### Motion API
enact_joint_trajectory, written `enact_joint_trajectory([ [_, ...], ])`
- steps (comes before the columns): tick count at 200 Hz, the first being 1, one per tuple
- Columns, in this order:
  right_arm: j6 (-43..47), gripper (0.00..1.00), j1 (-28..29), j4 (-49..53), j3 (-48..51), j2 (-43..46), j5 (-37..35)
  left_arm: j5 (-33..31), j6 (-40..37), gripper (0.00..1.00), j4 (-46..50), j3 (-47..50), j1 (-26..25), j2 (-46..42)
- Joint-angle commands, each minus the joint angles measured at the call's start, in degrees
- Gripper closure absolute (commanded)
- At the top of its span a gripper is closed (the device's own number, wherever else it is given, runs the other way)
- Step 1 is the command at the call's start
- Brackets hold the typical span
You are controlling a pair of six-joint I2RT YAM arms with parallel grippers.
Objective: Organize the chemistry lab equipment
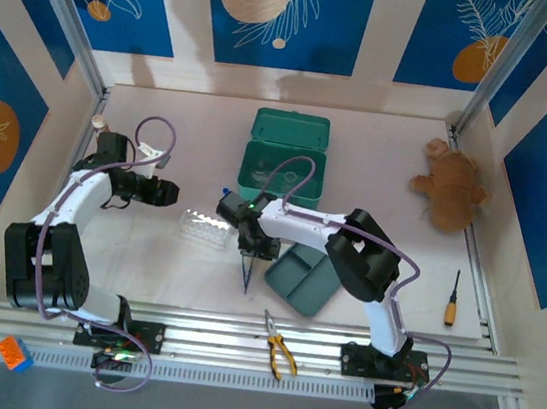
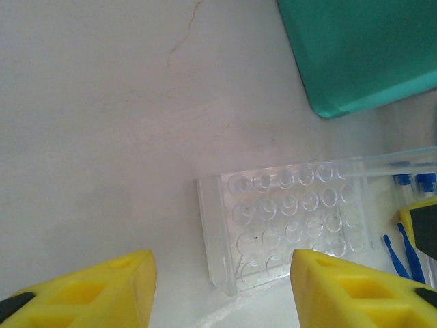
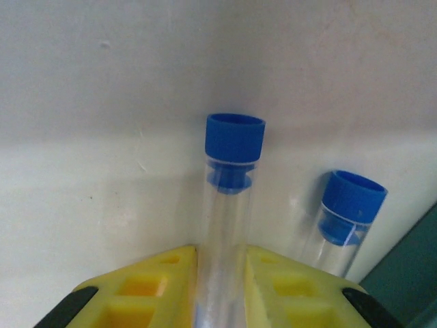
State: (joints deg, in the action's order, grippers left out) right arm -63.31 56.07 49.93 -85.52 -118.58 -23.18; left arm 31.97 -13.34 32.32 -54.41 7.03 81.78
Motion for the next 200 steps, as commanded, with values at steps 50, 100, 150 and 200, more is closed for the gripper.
enact_joint_trajectory([
  [50,2.05,0.83,-0.44,-1.20,-1.15,-0.87,-1.48,2.18,0.16,0.46,1.37,-0.18,0.79,-0.72],
  [100,2.45,0.83,2.72,-4.21,2.34,6.91,-8.60,2.70,-0.44,0.45,2.82,-1.16,0.78,-0.73],
  [150,2.09,0.83,5.39,-5.55,5.48,17.17,-16.96,4.61,-1.96,0.45,6.03,-3.23,0.80,-0.87],
  [200,10.40,0.83,7.38,-17.21,12.44,25.11,-19.93,9.16,-2.17,0.46,9.89,-5.86,0.77,-2.07],
])
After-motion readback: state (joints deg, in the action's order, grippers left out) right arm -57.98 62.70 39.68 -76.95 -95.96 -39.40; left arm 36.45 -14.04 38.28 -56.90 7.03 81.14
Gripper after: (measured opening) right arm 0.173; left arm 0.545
